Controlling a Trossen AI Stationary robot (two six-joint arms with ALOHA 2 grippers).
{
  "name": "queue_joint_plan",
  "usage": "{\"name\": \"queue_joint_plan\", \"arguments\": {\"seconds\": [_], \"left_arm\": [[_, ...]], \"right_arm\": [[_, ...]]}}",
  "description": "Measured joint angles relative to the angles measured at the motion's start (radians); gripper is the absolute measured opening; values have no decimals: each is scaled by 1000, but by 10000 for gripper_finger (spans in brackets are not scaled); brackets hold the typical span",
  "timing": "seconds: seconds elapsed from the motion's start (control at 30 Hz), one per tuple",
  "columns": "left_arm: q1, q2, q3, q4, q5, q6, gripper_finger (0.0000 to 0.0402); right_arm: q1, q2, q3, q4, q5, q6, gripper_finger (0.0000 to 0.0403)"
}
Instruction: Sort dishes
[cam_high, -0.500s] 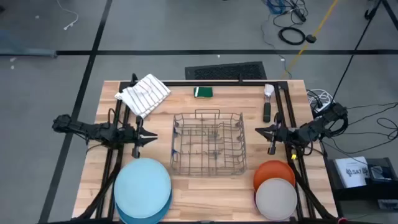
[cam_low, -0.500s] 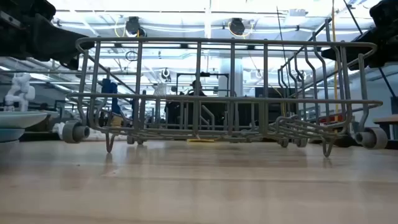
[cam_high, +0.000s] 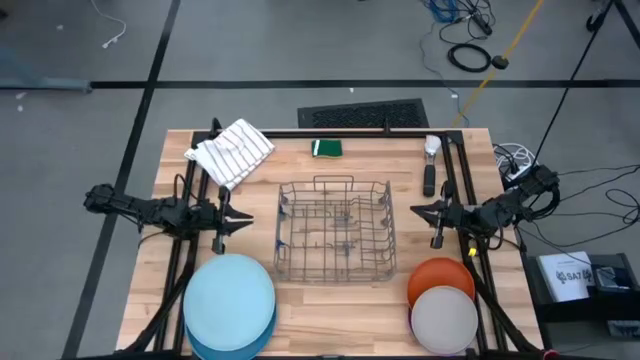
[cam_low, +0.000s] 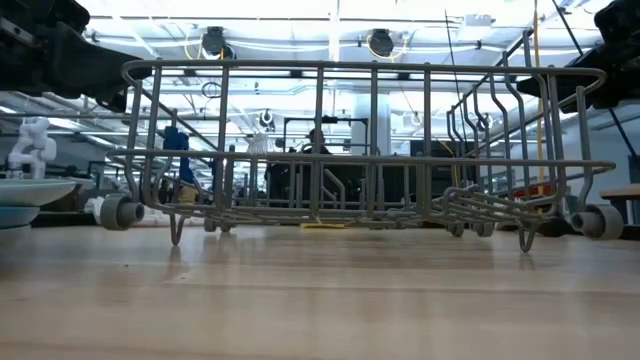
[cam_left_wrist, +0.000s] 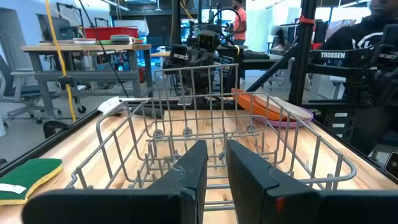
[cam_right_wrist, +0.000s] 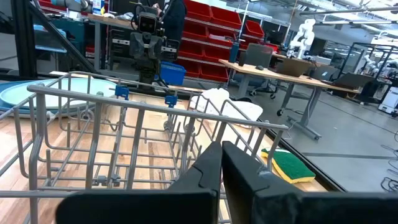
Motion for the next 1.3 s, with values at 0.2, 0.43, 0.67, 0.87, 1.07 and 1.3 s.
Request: {"name": "queue_joint_plan", "arguments": {"seconds": [0.2,0.43,0.67,0.87,1.07,1.3], "left_arm": [[0,0,0,0,0,0,63],[0,0,0,0,0,0,63],[0,0,0,0,0,0,63],[0,0,0,0,0,0,63],[0,0,0,0,0,0,63],[0,0,0,0,0,0,63]], "right_arm": [[0,0,0,0,0,0,9],[0,0,0,0,0,0,9],[0,0,0,11,-4,42,9],[2,0,24,293,-30,144,9],[3,55,291,174,-240,58,9],[2,259,648,-77,-174,-23,9]]}}
